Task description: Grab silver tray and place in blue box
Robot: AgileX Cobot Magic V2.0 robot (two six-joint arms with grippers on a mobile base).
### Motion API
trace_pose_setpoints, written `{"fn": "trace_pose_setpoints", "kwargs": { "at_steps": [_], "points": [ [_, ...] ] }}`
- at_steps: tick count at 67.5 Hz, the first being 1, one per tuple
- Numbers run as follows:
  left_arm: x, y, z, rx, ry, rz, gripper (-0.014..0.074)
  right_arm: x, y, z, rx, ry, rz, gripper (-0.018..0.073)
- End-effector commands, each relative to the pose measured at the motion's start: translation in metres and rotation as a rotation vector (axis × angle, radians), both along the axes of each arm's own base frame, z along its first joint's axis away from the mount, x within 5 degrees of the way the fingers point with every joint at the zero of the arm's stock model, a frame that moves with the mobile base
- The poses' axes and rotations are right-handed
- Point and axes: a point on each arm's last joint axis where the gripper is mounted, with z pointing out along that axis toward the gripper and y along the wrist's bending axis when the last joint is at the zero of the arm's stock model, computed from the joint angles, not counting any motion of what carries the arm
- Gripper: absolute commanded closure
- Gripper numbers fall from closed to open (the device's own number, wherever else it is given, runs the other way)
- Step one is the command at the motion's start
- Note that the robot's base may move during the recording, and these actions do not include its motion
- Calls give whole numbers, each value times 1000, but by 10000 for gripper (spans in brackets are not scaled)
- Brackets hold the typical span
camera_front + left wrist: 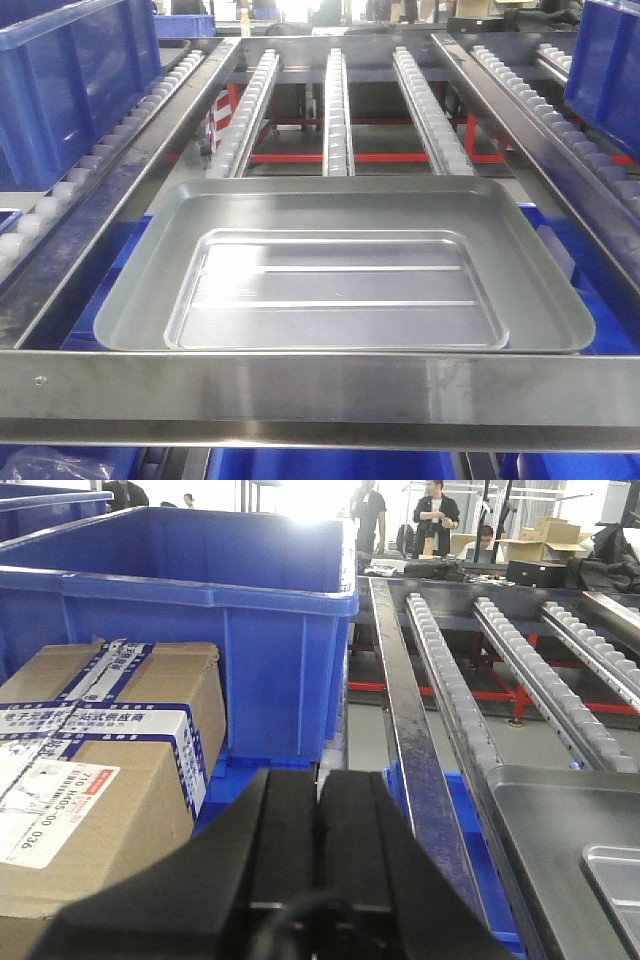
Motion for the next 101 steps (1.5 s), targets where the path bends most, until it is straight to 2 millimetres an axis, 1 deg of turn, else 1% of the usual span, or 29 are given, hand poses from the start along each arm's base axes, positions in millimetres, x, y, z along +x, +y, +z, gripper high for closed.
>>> {"fn": "trace_pose_setpoints", "kwargs": {
  "at_steps": [1,42,54,61,69,74,80,86,89,94,101],
  "points": [
    [-1,0,2,-9,-79,-7,688,-5,0,15,4,-126,-5,510],
    [-2,0,2,-9,-81,-7,688,-5,0,15,0,-127,-6,510],
    [-3,0,10,-13,-161,-7,688,-5,0,15,0,-127,-6,510],
    [-3,0,10,-13,-163,-7,688,-5,0,17,1,-142,-5,510],
    [-5,0,18,-13,-166,-7,688,-5,0,18,1,-131,-5,510],
    [-6,0,27,-9,-78,-7,688,-7,-1,24,60,-62,5,510],
    [-7,0,40,-1,81,-8,688,-8,-1,36,165,96,7,510],
    [-4,0,60,2,138,-8,688,-5,-1,48,202,253,-7,510],
    [1,-1,68,3,164,-8,688,2,-1,57,200,304,-13,510],
    [11,-1,78,7,245,-8,688,15,-1,65,197,373,-21,510],
    [28,-2,87,16,458,-10,688,34,0,69,182,552,-41,510]
  ]
}}
